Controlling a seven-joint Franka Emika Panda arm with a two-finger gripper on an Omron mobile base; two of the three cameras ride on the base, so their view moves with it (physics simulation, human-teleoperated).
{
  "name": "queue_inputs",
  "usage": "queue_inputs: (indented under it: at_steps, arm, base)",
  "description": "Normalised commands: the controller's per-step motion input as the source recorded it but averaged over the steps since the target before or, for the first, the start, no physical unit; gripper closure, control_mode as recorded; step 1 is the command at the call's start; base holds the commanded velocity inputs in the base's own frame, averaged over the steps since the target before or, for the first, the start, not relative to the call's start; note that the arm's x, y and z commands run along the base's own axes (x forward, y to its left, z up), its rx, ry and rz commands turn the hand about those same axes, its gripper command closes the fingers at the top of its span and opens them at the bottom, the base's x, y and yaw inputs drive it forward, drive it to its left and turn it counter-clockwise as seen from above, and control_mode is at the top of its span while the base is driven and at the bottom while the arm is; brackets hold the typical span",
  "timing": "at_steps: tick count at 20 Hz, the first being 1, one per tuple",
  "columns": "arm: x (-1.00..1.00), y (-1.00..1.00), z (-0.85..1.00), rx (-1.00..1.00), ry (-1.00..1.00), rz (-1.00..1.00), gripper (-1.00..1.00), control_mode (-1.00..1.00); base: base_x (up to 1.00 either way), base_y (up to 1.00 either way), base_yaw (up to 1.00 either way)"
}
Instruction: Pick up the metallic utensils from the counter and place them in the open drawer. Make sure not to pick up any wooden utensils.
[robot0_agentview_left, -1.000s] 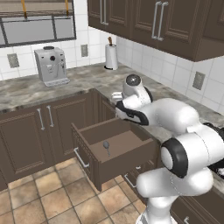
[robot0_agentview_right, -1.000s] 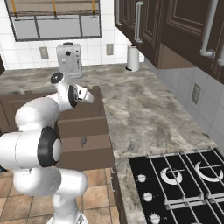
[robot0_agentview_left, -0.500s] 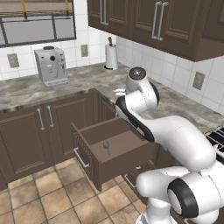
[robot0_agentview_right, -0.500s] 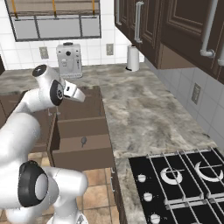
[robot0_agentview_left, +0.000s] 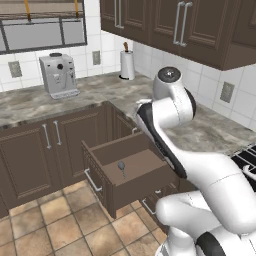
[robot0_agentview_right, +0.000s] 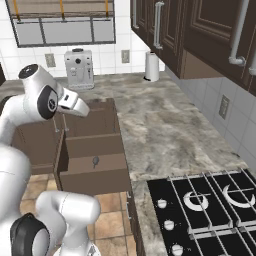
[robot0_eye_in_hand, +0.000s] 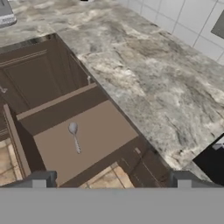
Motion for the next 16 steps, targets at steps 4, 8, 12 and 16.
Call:
queue_inputs:
  at_steps: [4, 8, 12, 16]
  arm:
    - [-0.73, 0.00, 0.31, -0.02, 0.14, 0.00, -1.00, -1.00]
    - [-0.74, 0.00, 0.09, -0.01, 0.06, 0.00, -1.00, -1.00]
    - [-0.18, 0.00, 0.00, -0.01, 0.00, 0.00, -1.00, 1.00]
    - [0.00, 0.00, 0.00, 0.00, 0.00, 0.00, -1.00, 1.00]
  base:
    - [0.00, 0.00, 0.00]
    - [0.00, 0.00, 0.00]
    - [-0.64, 0.09, 0.06]
    - [-0.80, 0.58, 0.34]
